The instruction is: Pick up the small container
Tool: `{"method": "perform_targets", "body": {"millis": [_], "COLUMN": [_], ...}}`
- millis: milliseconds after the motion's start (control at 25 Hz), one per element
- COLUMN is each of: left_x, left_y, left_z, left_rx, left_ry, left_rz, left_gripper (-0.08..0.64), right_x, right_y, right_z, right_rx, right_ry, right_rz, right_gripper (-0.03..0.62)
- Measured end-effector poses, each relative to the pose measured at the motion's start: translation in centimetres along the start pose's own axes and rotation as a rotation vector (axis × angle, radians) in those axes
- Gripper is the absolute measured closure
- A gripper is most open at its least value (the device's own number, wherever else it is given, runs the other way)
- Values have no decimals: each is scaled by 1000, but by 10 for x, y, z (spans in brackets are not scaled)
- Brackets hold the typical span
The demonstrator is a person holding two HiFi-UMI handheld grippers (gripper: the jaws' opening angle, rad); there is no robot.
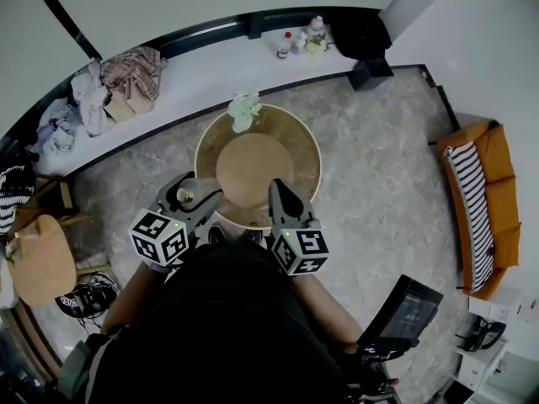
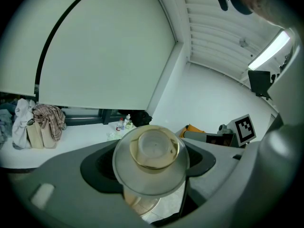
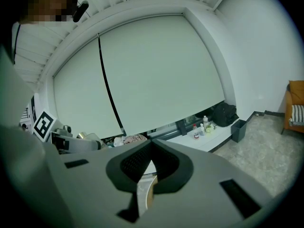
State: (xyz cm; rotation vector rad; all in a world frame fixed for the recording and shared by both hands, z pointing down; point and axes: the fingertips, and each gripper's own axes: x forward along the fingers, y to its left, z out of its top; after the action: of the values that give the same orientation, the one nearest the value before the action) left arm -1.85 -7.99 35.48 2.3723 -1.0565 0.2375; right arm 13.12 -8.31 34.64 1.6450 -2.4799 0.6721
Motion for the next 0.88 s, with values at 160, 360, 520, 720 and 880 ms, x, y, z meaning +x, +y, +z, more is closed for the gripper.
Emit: {"method": "perform_targets", "body": {"millis": [160, 360, 520, 720, 880], "left_x": [1, 2, 3, 1, 1], "left_y": [-2, -2, -2, 1, 1], "left_z": [1, 1, -1, -3, -7], "left_rx": [-3, -2, -8, -14, -15], "left_ry": [-5, -2, 2, 0, 6], "left_rz": [-6, -8, -9, 0, 2], "left_gripper": [221, 221, 221, 221, 221], "right_x": [0, 0, -2, -3, -3], "right_y": [-1, -2, -5, -6, -5], "right_z": [0, 1, -2, -2, -5], "right_rx": [-2, -4, 0, 8, 14], "right_ry": [2, 4, 10, 3, 2], "right_rz": [1, -1, -10, -13, -10], "right_gripper": [586, 586, 586, 586, 586]}}
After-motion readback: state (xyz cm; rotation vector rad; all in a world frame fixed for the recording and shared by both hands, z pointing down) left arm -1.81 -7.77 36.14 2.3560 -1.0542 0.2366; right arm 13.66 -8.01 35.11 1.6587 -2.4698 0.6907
